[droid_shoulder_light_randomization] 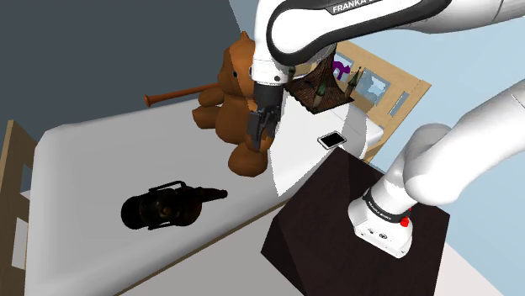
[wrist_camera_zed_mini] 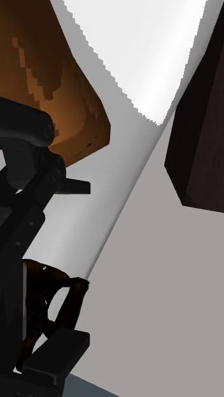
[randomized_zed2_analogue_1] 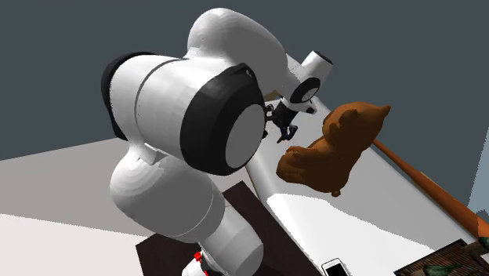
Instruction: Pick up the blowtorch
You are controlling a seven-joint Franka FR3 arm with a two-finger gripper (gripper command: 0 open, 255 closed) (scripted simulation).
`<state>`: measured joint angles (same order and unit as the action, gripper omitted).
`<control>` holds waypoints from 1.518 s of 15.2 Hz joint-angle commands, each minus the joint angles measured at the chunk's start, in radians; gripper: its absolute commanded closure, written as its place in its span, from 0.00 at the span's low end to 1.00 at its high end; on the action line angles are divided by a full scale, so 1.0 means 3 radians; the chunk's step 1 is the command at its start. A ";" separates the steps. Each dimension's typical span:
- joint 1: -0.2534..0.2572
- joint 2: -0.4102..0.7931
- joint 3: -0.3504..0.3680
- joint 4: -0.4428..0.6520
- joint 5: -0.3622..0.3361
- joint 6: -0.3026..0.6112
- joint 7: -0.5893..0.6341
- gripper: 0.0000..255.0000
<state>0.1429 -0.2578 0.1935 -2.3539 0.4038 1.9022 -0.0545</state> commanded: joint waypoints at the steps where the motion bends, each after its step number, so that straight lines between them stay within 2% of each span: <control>1: 0.0041 0.0225 0.0049 0.0101 0.0074 0.0139 0.0006 0.00; 10: 0.0242 0.1281 0.0262 0.0822 0.0274 0.0573 0.0119 0.00; 19: 0.0488 0.2362 0.0391 0.1859 0.0284 0.0751 0.0295 0.00; 23: 0.0499 0.2446 0.0388 0.1842 0.0290 0.0844 0.0251 0.00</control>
<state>0.2900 0.4617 0.3104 -1.8071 0.4919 2.1468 0.0231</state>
